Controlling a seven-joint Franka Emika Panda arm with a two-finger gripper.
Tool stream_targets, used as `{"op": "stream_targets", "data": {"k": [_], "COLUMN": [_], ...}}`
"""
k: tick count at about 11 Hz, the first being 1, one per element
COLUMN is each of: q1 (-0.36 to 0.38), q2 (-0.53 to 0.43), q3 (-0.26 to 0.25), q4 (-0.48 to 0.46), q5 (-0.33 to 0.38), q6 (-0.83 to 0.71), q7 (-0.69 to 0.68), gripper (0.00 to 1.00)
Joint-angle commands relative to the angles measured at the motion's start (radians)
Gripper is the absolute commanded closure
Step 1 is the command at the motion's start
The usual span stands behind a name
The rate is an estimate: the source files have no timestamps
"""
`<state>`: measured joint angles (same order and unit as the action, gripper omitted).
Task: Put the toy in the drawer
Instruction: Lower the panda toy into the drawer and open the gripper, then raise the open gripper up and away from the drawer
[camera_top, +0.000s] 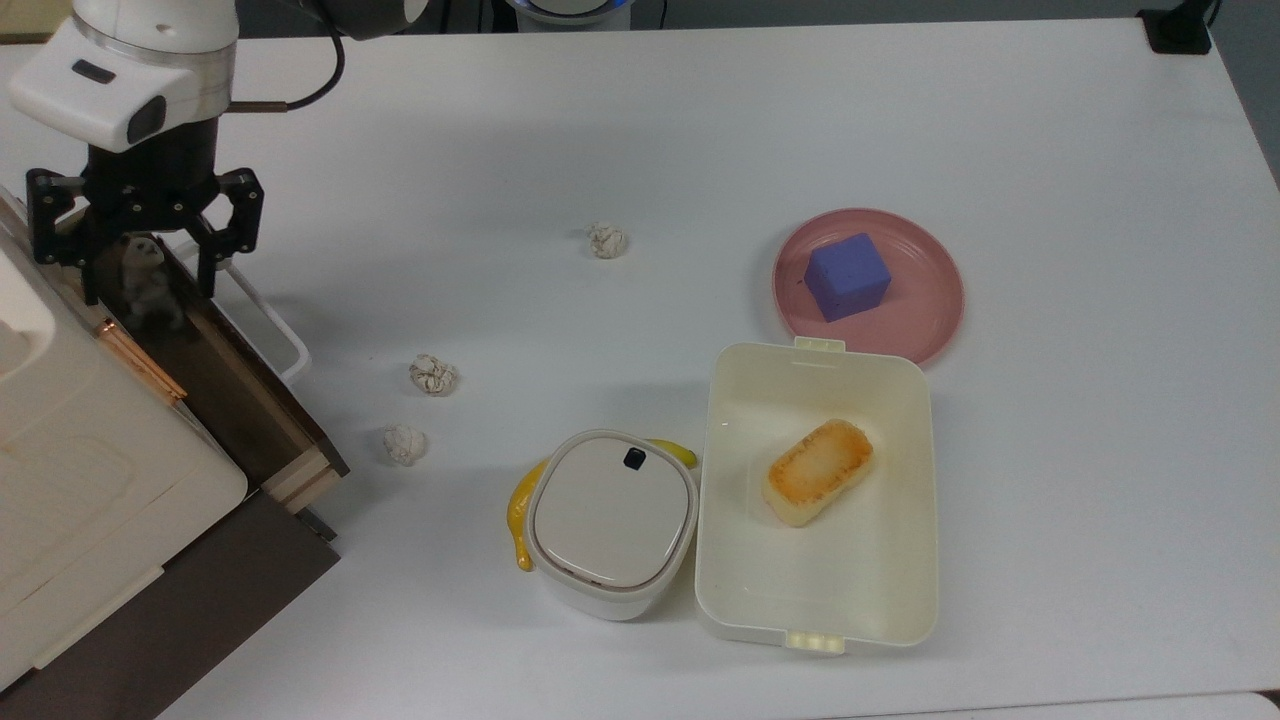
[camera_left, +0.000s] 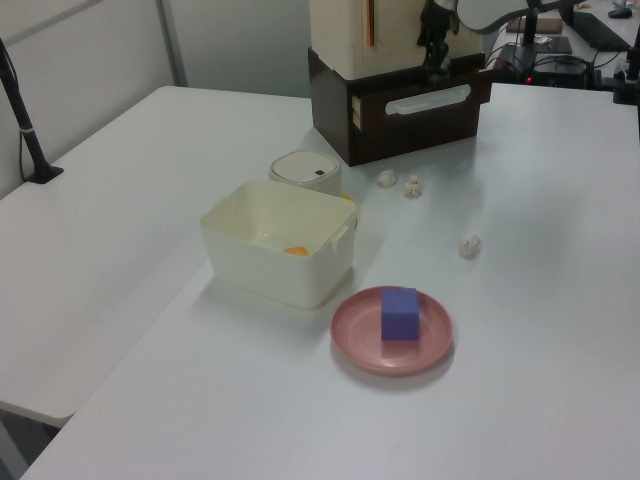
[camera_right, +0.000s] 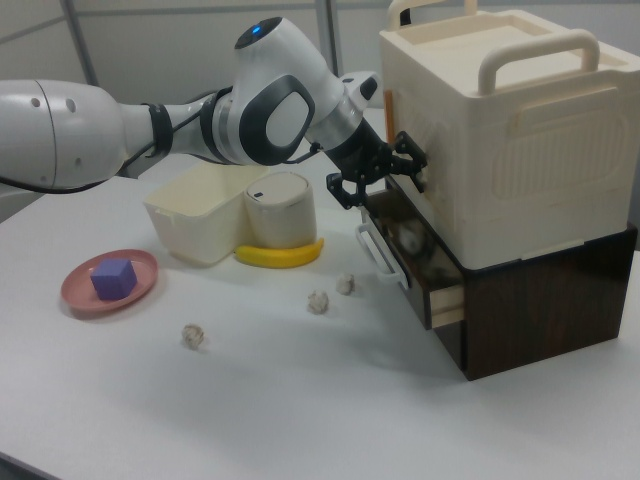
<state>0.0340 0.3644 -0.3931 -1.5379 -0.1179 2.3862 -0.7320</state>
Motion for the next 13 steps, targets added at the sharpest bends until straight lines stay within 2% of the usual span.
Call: {"op": "stream_targets", "data": {"k": [1, 2, 3, 5, 6, 8, 11, 12, 13], "q1": [0.010, 0.017, 0.038, 0.078, 0.084, 0.084, 0.012, 0.010, -0.009], "q2": [0.019, 0.015, 0.002, -0.036, -0.066, -0.110, -0.188, -0.212, -0.238], "q3": [-0.018, -0.015, -0.004, 0.008, 0.051, 0.135, 0.308, 0.325, 0.338], "q4": [0.012, 0.009, 0.002, 0.007, 0.009, 0.009, 0.002, 0.002, -0.008], "q5": [0.000, 0.000, -0.002, 0.000, 0.003, 0.001, 0.004, 0.014, 0.077], "q6": [0.084, 0.076, 0.056, -0.103, -0.207, -0.400, -0.649, -0.718, -0.748], "q7": [0.066, 0.136, 0.269, 0.391, 0.455, 0.667, 0.834, 0.848, 0.841], "gripper": [0.00, 0.00, 0.00, 0.00, 0.00, 0.00, 0.00, 0.00, 0.00]}}
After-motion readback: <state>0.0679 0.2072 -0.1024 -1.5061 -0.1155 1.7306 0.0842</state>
